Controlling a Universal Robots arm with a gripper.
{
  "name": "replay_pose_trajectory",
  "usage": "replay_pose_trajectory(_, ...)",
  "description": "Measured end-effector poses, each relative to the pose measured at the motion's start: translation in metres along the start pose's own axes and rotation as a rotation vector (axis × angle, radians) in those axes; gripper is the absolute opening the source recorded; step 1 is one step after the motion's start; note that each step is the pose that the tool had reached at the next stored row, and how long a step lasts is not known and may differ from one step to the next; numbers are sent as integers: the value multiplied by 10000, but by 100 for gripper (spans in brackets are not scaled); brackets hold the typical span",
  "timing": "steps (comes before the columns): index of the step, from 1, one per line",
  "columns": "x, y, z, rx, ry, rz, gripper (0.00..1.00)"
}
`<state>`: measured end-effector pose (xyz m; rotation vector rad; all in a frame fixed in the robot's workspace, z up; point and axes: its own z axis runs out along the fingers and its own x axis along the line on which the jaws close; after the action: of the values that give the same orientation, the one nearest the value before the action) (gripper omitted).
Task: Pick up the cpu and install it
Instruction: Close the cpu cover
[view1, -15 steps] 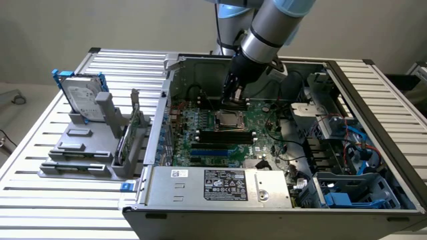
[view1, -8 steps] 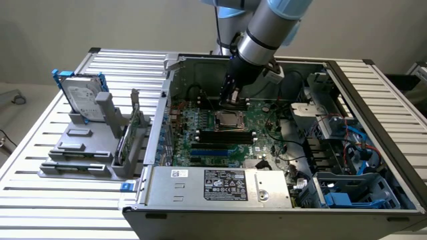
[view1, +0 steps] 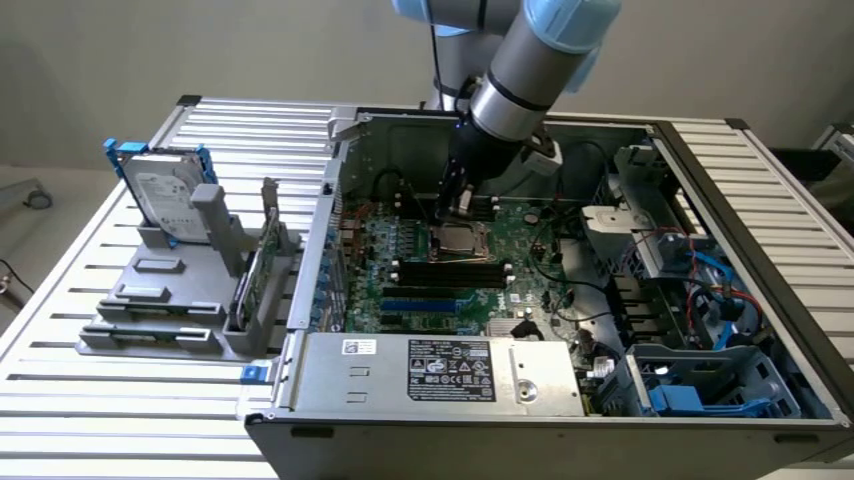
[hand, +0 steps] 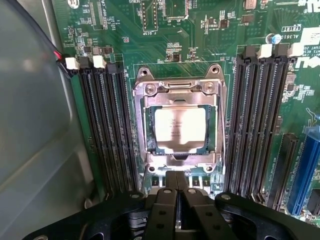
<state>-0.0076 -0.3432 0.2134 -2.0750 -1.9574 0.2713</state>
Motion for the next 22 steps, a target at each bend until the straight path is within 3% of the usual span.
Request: replay_pose_trajectory(22,-9,55,162,1,1,1,11)
